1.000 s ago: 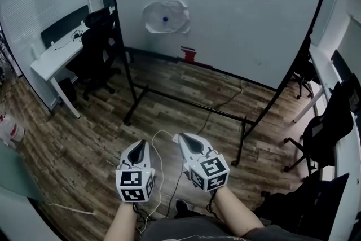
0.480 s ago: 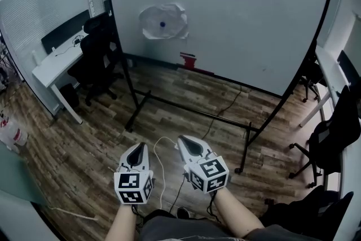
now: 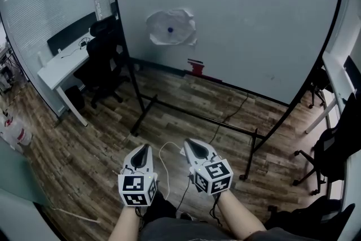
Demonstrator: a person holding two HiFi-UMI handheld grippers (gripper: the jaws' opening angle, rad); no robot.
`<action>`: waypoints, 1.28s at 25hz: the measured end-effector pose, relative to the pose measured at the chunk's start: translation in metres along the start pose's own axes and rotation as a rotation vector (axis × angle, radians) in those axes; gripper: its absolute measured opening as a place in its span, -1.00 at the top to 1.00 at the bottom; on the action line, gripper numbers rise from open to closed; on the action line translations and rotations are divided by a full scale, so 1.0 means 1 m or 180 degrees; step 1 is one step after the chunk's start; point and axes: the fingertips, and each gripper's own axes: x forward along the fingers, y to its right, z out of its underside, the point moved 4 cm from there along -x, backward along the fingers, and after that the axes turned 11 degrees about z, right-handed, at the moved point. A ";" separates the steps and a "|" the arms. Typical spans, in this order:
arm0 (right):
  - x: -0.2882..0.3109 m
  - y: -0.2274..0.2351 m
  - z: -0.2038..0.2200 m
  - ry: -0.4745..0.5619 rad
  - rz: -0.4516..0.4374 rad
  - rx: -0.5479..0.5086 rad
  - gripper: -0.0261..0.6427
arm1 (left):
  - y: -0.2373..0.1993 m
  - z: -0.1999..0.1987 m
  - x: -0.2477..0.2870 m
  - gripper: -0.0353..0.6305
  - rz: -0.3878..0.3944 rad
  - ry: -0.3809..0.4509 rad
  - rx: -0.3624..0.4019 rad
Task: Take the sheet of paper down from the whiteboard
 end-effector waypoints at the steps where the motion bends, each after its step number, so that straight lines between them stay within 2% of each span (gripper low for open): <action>1: 0.005 0.000 0.001 -0.0014 0.0003 -0.0003 0.85 | -0.004 0.000 0.002 0.82 0.0002 0.0007 0.0001; 8: 0.057 0.005 0.001 -0.0093 0.0156 -0.0038 0.85 | -0.051 0.005 0.041 0.82 0.0105 0.0006 -0.0049; 18: 0.166 0.016 -0.025 -0.0106 0.0525 0.0020 0.85 | -0.148 -0.023 0.122 0.82 0.0383 0.0029 -0.0021; 28: 0.240 0.023 -0.055 -0.0071 0.1006 0.0083 0.85 | -0.216 -0.053 0.183 0.82 0.0841 0.0034 0.0067; 32: 0.265 0.020 -0.053 -0.0102 0.1134 0.0095 0.85 | -0.234 -0.058 0.205 0.82 0.1044 0.0017 0.0086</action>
